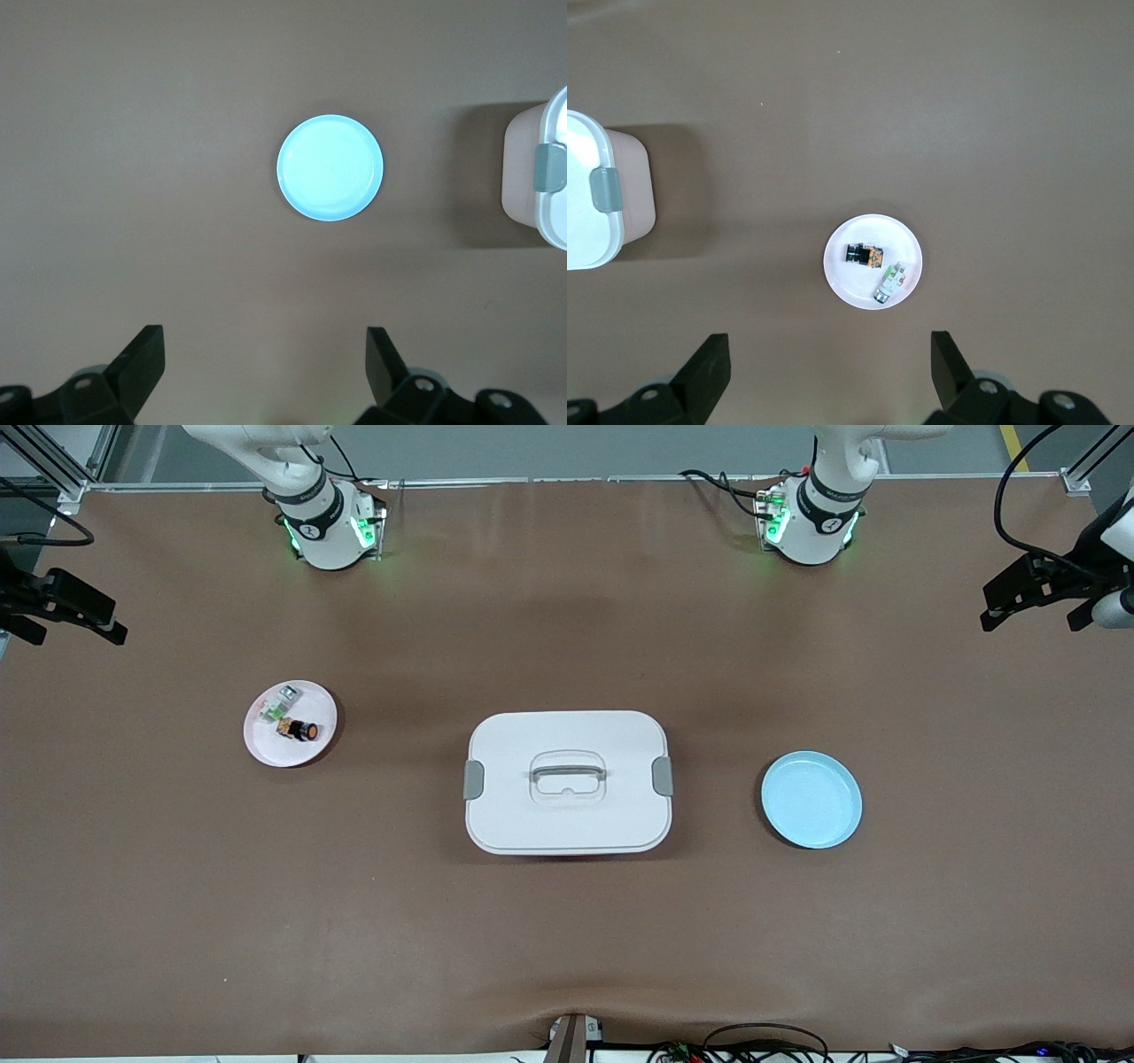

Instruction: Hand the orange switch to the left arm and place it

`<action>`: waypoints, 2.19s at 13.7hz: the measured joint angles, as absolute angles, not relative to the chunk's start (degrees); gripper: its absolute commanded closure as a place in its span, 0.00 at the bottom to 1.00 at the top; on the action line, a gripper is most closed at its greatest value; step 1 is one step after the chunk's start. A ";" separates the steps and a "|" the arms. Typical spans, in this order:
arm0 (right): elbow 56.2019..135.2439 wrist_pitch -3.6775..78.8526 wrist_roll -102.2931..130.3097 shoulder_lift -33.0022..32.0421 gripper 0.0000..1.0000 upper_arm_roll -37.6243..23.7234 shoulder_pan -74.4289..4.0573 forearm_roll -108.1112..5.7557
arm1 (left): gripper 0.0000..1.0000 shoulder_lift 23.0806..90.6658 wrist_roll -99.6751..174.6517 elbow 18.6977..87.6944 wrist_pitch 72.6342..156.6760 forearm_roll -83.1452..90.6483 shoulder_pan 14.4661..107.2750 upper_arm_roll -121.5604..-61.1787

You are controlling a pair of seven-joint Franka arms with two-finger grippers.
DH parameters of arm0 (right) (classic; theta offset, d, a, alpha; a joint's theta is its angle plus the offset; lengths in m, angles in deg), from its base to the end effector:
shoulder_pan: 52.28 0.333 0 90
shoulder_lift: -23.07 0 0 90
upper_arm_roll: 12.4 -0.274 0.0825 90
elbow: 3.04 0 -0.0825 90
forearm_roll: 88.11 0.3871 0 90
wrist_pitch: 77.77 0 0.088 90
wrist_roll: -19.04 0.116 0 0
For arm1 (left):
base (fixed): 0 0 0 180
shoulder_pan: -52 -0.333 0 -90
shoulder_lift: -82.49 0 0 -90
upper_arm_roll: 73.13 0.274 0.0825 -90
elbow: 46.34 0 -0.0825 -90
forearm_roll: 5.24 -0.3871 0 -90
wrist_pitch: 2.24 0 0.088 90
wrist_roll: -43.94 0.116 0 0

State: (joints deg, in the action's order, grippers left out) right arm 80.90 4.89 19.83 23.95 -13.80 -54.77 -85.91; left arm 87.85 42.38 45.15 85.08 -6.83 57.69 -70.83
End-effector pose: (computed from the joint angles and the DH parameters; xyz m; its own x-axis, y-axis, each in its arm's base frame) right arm 0.5398 -0.0053 0.6204 0.9996 -0.0279 -0.0074 -0.0282 -0.9989 -0.0376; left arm 0.5269 -0.0269 0.6078 0.9993 -0.0307 0.0213 -0.0302 -0.9993 -0.0234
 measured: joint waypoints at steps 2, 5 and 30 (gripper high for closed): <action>80.90 4.90 19.82 23.95 0.00 -13.96 -54.14 -85.90 | 0.00 87.66 42.38 45.15 85.10 -6.83 57.68 -70.83; 80.91 4.89 19.83 23.95 0.00 -14.07 -53.34 -85.90 | 0.00 87.34 42.38 45.13 85.11 -6.83 57.67 -70.80; 80.91 4.88 19.83 23.95 0.00 -13.56 -53.36 -85.93 | 0.00 84.70 42.26 44.95 86.71 -6.83 56.65 -70.77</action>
State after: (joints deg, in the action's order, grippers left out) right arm 80.91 4.88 19.83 23.95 -13.56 -53.36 -85.93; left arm 84.70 42.26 44.95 86.71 -6.83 56.65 -70.77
